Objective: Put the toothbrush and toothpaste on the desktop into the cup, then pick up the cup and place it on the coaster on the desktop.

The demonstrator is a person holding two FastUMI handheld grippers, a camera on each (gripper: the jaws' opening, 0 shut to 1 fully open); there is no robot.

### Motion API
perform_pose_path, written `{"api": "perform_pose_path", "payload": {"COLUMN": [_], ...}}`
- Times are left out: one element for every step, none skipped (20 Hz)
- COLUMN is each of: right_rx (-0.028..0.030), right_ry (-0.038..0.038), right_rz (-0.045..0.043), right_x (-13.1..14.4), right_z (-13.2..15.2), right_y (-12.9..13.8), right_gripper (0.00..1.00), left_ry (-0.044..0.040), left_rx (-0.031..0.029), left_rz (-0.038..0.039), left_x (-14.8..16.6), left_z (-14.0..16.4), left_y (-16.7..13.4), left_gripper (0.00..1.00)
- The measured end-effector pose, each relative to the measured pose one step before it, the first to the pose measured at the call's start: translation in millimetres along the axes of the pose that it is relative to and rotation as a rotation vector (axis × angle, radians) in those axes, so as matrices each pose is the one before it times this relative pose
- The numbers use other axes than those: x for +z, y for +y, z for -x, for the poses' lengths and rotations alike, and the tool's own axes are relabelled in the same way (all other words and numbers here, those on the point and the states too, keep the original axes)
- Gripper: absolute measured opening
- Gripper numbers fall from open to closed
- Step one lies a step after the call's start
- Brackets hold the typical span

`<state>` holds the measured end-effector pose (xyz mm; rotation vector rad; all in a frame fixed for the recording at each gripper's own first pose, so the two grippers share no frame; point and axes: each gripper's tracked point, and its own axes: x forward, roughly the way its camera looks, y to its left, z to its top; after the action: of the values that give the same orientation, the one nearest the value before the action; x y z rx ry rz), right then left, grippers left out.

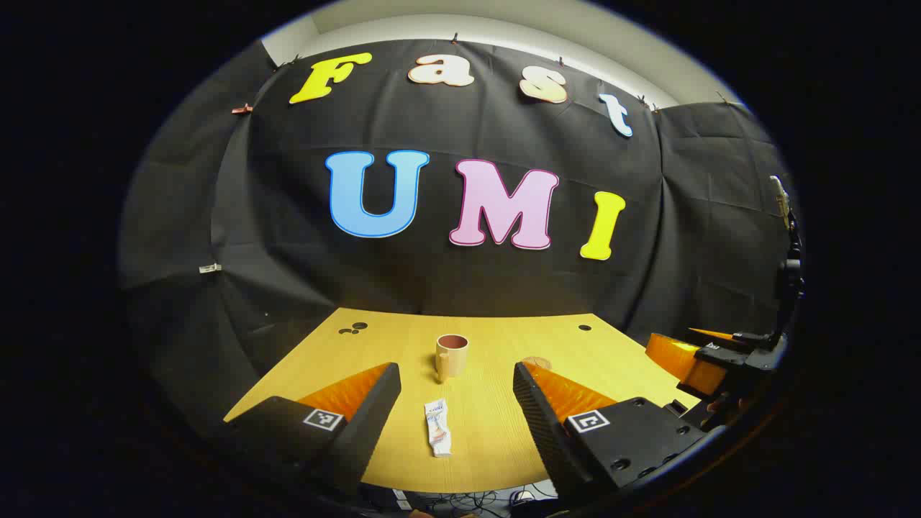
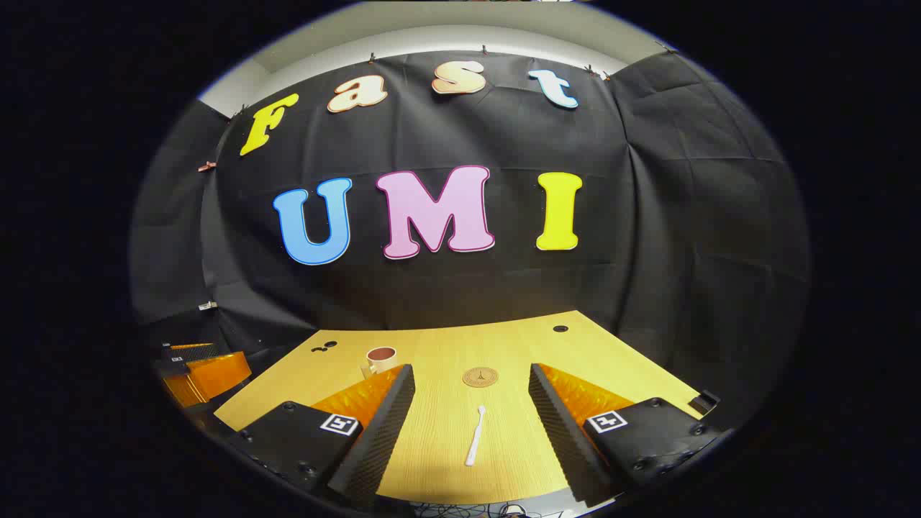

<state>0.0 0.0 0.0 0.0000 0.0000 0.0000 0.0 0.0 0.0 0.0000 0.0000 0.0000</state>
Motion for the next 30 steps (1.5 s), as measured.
{"api": "perform_pose_path", "payload": {"right_rx": [-0.00390,-0.00439,-0.00487,-0.00410,-0.00332,-0.00342,-0.00128,-0.00007,0.00011,0.00007,-0.00090,-0.00112,-0.00110,-0.00308,-0.00007,-0.00265,-0.00039,0.00213,0.00162,0.00222,-0.00171,0.00086,0.00301,0.00304,0.00444,0.00556,0.00908,0.00880,0.01045,0.01040], "right_ry": [0.00367,0.00229,0.00062,-0.00045,0.00036,0.00276,0.00222,0.00151,0.00269,0.00211,0.00395,0.00011,-0.00285,0.00024,0.00319,0.00356,0.00220,0.00185,0.00344,0.00202,0.00028,0.00186,0.00642,0.00776,0.00234,0.00320,0.00575,0.00631,0.00572,0.00380], "right_rz": [-0.00147,-0.00327,-0.00453,-0.00459,-0.00232,-0.00053,-0.00124,-0.00144,0.00039,0.00590,0.01043,0.00545,-0.00149,-0.00266,-0.00021,0.00094,0.00023,0.00326,0.00749,0.00832,0.00299,-0.00137,-0.00024,-0.00096,-0.00126,-0.00146,0.00010,0.00253,0.00263,0.00351], "right_x": [-1.08,-0.84,-0.13,0.38,0.13,-1.57,-0.42,0.24,-0.78,-0.23,0.33,-0.96,1.06,0.06,-0.54,-1.41,-0.51,0.12,-0.41,0.62,1.94,1.53,0.66,0.99,1.98,2.70,0.57,0.61,1.25,1.03], "right_z": [1.24,-0.12,0.26,-0.39,-0.18,0.58,-1.11,-1.33,-0.20,-2.10,-1.62,0.13,-1.75,-1.48,-2.18,0.52,-0.78,-1.68,-2.57,-3.27,-5.65,-4.86,-6.43,-6.01,-6.67,-7.11,-8.22,-7.86,-6.61,-7.58], "right_y": [-1.97,-2.55,-1.92,-1.95,-0.73,-1.04,-1.16,0.02,0.45,-0.02,-0.25,-0.16,-0.34,-1.64,-0.01,-0.42,0.02,0.76,-0.58,-0.78,-1.16,-0.65,-0.23,-0.46,0.17,-0.19,1.05,-0.10,1.05,0.43], "right_gripper": [0.98,0.98,0.98,0.98,0.98,0.98,0.98,0.98,0.98,0.98,0.98,0.98,0.98,0.98,0.98,0.98,0.98,0.98,0.98,0.98,0.98,0.98,0.98,0.98,0.98,0.98,0.98,0.98,0.98,0.98], "left_ry": [0.00561,0.00600,0.00196,0.00015,-0.00061,0.00103,0.00285,0.00347,0.00205,-0.00234,0.00118,0.00418,0.00107,0.00163,0.00282,0.00309,0.00538,0.00640,0.00638,0.00674,0.00693,0.00733,0.00878,0.01163,0.00964,0.00805,0.00740,0.01314,0.01489,0.01652], "left_rx": [0.00003,0.00073,0.00116,-0.00029,0.00028,-0.00318,-0.00242,-0.00084,0.00019,0.00214,0.00406,0.00720,-0.00057,-0.00553,-0.00191,0.00077,0.00013,0.00247,0.00275,0.00117,0.00368,0.00344,-0.00094,0.00177,0.00502,0.00716,0.00820,0.00659,0.00485,0.00650], "left_rz": [0.00403,0.00198,0.00053,0.00058,0.00135,0.00240,0.00252,0.00092,-0.00079,-0.00040,-0.00141,-0.00188,-0.00003,0.00146,0.00196,0.00373,0.00562,0.00690,0.00635,0.00545,0.00570,0.00823,0.00666,0.00220,-0.00115,-0.00170,0.00024,0.00250,0.00454,0.00584], "left_x": [-3.16,-1.23,-0.72,0.84,-0.45,0.37,-2.77,-0.65,-1.11,0.55,-0.94,-0.75,-0.27,0.03,-2.07,-0.88,-3.04,-1.18,-1.98,-0.49,-1.33,0.77,-1.48,-0.67,-1.54,0.10,-1.54,-1.49,-4.26,-3.74], "left_z": [0.65,0.31,-0.21,-0.59,0.27,-0.22,-0.91,-0.18,-1.16,-1.02,-0.57,-0.81,-1.04,-1.36,-0.64,-1.25,-1.77,-2.41,-2.59,-2.86,-2.65,-3.73,-5.05,-5.81,-4.93,-5.66,-6.88,-6.98,-7.38,-7.85], "left_y": [0.05,-0.39,0.38,-0.29,0.30,-0.53,-0.84,0.39,0.16,0.55,0.58,1.16,-0.50,-1.41,0.07,1.37,1.26,1.15,1.72,1.57,2.00,2.38,-0.48,0.45,2.48,1.66,2.31,1.64,1.80,1.55], "left_gripper": [0.98,0.98,0.98,0.98,0.98,0.98,0.97,0.97,0.98,0.98,0.98,0.98,0.98,0.98,0.98,0.98,0.98,0.98,0.98,0.98,0.98,0.98,0.98,0.97,0.98,0.98,0.98,0.98,0.98,0.97]}}
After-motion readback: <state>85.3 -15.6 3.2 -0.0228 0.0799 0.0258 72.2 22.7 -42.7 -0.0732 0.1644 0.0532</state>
